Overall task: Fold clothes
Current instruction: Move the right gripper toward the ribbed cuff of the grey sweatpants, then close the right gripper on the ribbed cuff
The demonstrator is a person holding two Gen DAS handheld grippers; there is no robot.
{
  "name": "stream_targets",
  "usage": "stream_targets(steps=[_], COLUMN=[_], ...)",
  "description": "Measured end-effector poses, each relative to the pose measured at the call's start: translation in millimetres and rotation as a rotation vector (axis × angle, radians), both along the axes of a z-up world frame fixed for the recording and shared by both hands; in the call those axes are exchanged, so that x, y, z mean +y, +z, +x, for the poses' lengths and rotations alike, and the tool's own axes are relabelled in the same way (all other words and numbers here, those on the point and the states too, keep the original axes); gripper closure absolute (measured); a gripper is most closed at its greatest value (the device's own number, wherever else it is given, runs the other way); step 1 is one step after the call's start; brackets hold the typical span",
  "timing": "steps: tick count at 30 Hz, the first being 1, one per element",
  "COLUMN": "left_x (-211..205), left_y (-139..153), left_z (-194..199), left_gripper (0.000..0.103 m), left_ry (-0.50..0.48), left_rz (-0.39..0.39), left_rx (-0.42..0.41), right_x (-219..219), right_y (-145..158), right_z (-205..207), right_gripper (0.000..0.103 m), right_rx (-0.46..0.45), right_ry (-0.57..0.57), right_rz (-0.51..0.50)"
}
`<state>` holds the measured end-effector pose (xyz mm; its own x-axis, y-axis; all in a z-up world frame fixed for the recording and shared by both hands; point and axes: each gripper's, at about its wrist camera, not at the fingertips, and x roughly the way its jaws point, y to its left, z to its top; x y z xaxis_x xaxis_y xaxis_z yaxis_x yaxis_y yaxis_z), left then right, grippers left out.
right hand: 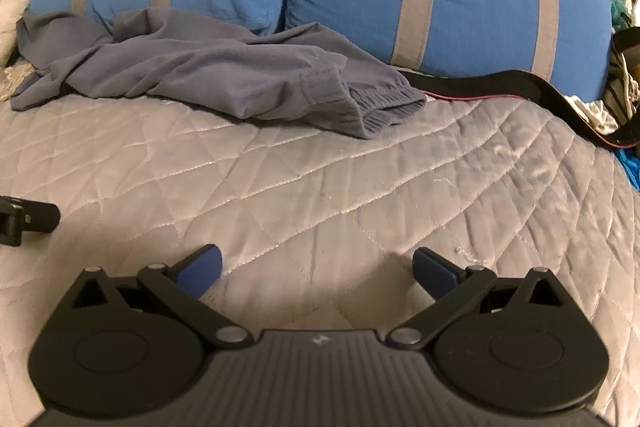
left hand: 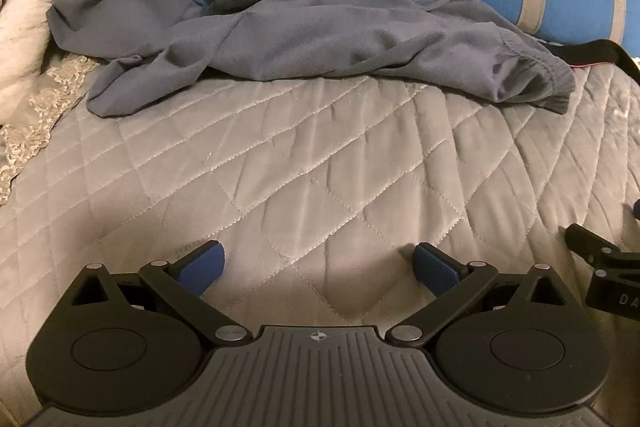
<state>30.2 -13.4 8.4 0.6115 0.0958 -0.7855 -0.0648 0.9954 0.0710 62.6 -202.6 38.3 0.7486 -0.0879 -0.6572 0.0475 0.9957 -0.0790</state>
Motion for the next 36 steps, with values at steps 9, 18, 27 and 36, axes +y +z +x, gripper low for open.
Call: stream_targets(steps=[9,18,27,36], left_x=[-2,-2,-2,-4], left_y=[-1,-3,-4,-5], left_z=[-2,-6,-7,-5], left_gripper=[0.0,0.0,0.0,0.0], left_ry=[-0.008,-0.005,-0.002,0.0], left_rz=[0.001,0.008,0.01,0.013], left_rx=[-0.025,-0.05,-0.061,-0.07], right_x=[8,-15,-37,-41], right_y=[24,39,25,22], right_z=[19,69,130,134], right_gripper=[0.0,0.001,0.048,0.085], right_rx=[-0.207,-0.318,-0.213,-0.182], right_ry=[0.062,0.071,0.033,0.003], right_rz=[-0.016,0.109,0.207,0.261])
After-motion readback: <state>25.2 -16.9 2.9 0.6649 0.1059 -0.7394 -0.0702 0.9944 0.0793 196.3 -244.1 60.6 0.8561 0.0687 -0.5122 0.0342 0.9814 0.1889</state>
